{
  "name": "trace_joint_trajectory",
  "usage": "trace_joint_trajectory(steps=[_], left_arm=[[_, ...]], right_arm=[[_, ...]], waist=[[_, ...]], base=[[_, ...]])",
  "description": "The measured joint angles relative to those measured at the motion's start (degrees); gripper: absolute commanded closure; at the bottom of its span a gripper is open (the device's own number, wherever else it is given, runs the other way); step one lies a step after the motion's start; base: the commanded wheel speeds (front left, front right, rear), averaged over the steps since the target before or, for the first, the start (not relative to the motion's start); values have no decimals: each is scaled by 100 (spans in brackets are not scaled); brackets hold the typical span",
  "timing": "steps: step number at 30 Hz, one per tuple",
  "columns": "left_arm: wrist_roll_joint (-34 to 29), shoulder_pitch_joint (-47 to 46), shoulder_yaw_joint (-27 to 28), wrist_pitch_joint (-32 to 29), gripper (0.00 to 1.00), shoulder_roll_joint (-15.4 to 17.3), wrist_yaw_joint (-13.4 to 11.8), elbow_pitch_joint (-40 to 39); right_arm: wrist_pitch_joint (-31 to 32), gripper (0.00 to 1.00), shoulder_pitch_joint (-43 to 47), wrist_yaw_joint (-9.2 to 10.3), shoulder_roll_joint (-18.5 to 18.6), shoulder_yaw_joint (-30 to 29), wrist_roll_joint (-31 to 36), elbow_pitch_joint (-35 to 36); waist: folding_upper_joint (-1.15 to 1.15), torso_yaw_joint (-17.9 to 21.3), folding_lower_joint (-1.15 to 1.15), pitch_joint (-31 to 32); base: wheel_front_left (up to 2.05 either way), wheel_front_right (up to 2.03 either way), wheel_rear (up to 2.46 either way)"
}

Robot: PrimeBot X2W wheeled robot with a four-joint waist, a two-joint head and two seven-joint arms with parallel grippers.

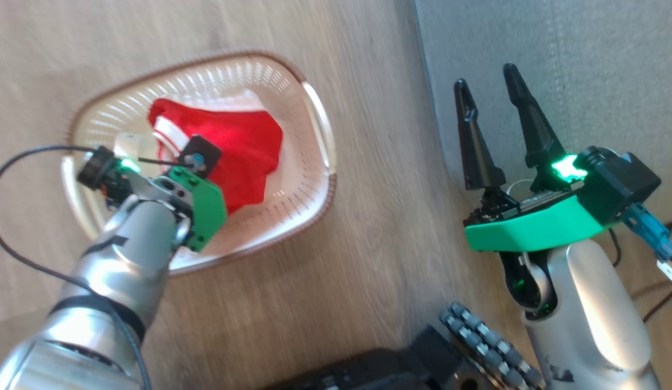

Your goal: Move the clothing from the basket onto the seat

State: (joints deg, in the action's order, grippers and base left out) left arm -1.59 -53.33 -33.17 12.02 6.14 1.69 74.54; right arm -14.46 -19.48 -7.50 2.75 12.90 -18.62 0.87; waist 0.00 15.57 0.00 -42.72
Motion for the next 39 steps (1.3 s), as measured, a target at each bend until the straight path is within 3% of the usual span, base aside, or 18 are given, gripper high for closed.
trace_joint_trajectory(steps=[8,17,27,39], left_arm=[[525,360,257,216,100,-279,25,-402],[1115,1383,879,216,100,-301,9,-2341],[1249,2268,1761,218,100,-300,-18,-4450],[1339,2799,2580,220,100,-381,49,-6429]], right_arm=[[0,0,155,0,1,-227,244,-392],[0,0,409,0,3,-333,300,-697],[0,0,844,0,3,-386,297,-957],[0,0,1228,0,3,-374,114,-1063]], waist=[[0,-441,0,961],[0,-852,0,2037],[0,-1195,1,3187],[0,-1375,1,3844]], base=[[0,0,0],[0,0,0],[0,0,0],[0,0,0]])
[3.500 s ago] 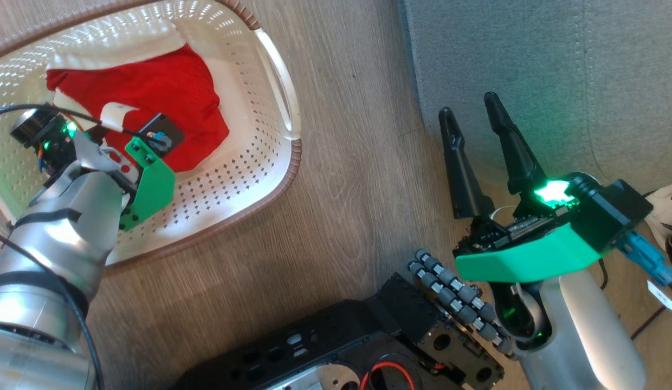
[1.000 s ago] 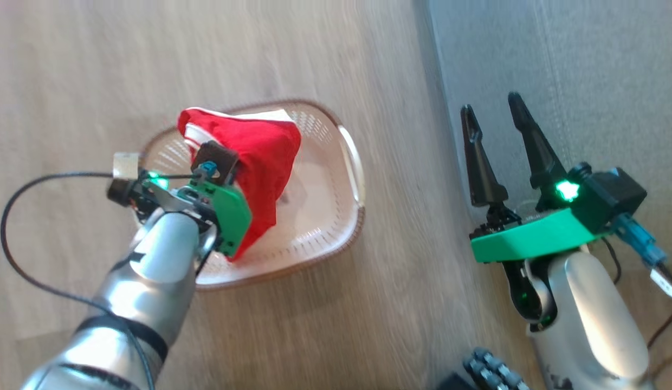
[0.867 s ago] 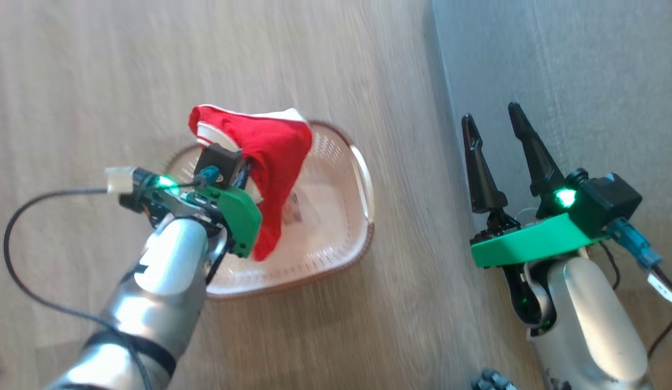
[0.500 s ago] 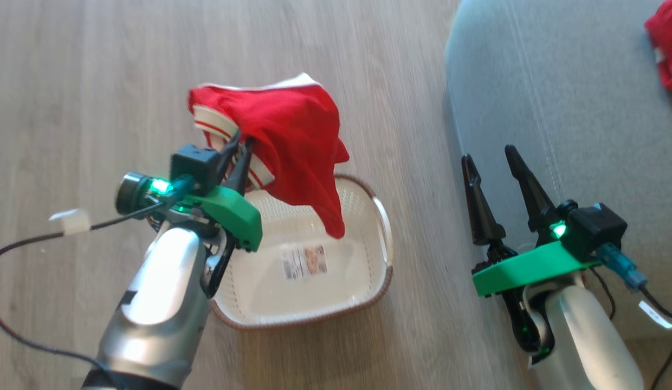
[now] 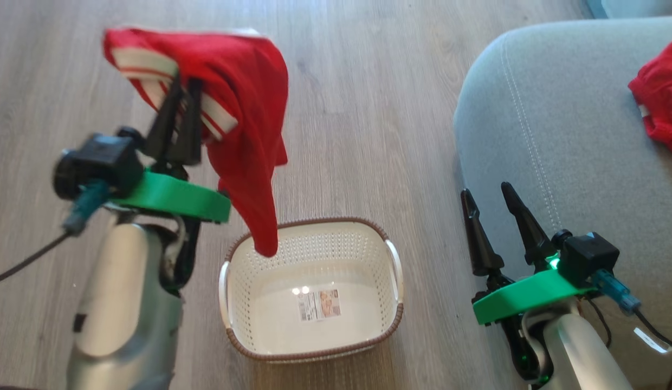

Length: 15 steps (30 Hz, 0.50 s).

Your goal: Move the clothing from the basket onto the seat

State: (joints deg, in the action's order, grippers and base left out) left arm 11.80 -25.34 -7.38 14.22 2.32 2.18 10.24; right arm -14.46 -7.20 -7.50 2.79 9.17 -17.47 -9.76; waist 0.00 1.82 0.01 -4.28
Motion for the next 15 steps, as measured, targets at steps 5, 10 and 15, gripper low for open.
trace_joint_trajectory(steps=[5,10,15], left_arm=[[196,29,179,7,100,-4,-9,-818],[286,130,157,51,100,-9,-164,-1471],[363,138,-92,51,100,-9,-243,-1860]], right_arm=[[0,0,27,0,0,42,-19,-14],[0,0,230,0,0,71,-26,-46],[0,0,242,0,-1,78,-26,-42]], waist=[[0,-42,0,183],[0,-52,0,347],[0,-62,0,423]], base=[[0,0,0],[0,0,0],[0,0,0]])
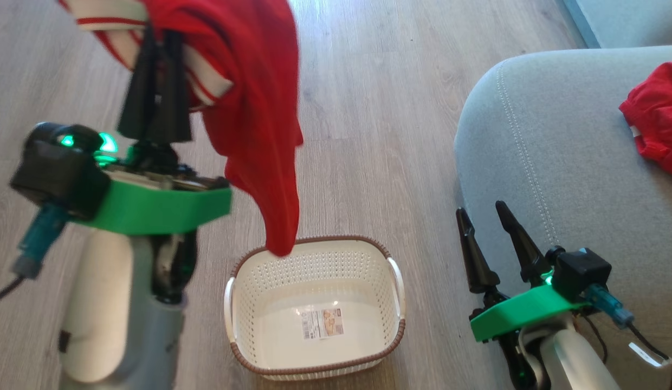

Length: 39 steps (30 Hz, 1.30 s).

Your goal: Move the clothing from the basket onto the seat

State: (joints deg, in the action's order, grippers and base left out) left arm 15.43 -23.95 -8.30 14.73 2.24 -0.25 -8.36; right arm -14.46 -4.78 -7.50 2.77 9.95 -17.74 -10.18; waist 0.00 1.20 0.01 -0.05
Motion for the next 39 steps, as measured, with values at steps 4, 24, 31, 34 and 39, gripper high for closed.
trace_joint_trajectory(steps=[4,24,31,34,39], left_arm=[[45,52,-417,0,100,1,0,-44],[274,75,-1780,-1,100,10,-97,159],[274,75,-1766,-1,100,10,-96,215],[272,75,-1746,-1,100,10,-94,238],[213,75,-1645,-1,100,10,-69,344]], right_arm=[[0,0,66,0,0,34,0,0],[0,0,88,0,0,137,-49,7],[0,0,86,0,0,137,-47,10],[0,0,83,0,0,152,-38,19],[0,0,77,0,1,421,159,33]], waist=[[0,-8,0,28],[0,63,0,-101],[0,49,0,-110],[0,53,-1,-121],[0,86,-1,-161]], base=[[0,0,0],[0,0,0],[0,0,0],[0,0,0],[0,0,0]])
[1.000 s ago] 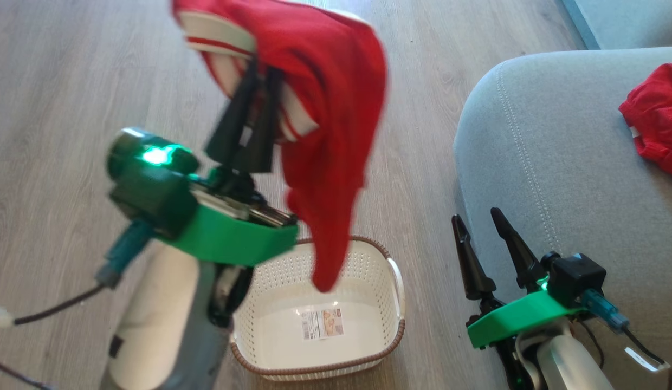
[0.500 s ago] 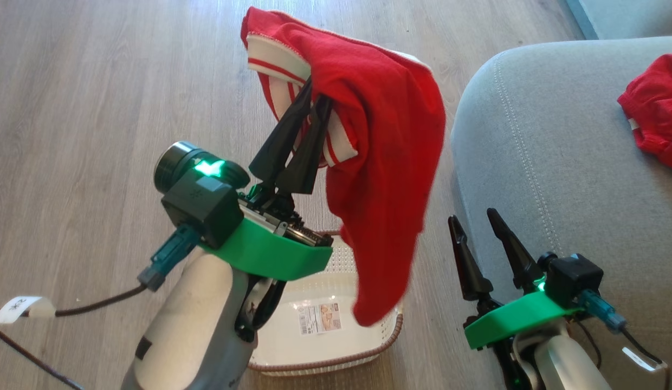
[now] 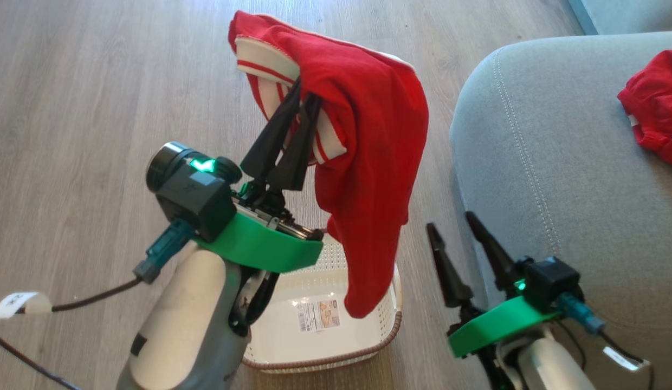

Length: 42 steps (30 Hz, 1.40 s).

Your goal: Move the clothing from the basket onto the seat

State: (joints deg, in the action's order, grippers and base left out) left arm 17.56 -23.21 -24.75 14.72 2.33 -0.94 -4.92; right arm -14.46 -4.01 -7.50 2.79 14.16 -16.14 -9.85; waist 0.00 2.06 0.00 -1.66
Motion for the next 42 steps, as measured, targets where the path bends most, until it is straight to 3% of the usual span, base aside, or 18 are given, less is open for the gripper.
trace_joint_trajectory(steps=[11,18,25,30,42], left_arm=[[-57,-4,73,0,100,1,75,261],[-51,-22,-30,0,100,1,68,305],[-13,-29,-332,0,100,3,14,270],[11,-30,-521,0,100,4,-47,213],[35,-24,-1042,0,100,12,20,176]], right_arm=[[0,0,-8,0,35,1159,263,528],[0,0,-127,0,44,1697,654,419],[0,0,-414,0,45,1556,961,215],[0,0,-431,0,46,1102,1113,160],[0,0,-618,0,46,680,1048,46]], waist=[[0,70,0,-86],[0,81,0,-99],[0,13,0,-61],[0,-55,0,-29],[0,-183,0,10]], base=[[0,0,0],[0,0,0],[0,0,0],[0,0,0],[0,0,0]])
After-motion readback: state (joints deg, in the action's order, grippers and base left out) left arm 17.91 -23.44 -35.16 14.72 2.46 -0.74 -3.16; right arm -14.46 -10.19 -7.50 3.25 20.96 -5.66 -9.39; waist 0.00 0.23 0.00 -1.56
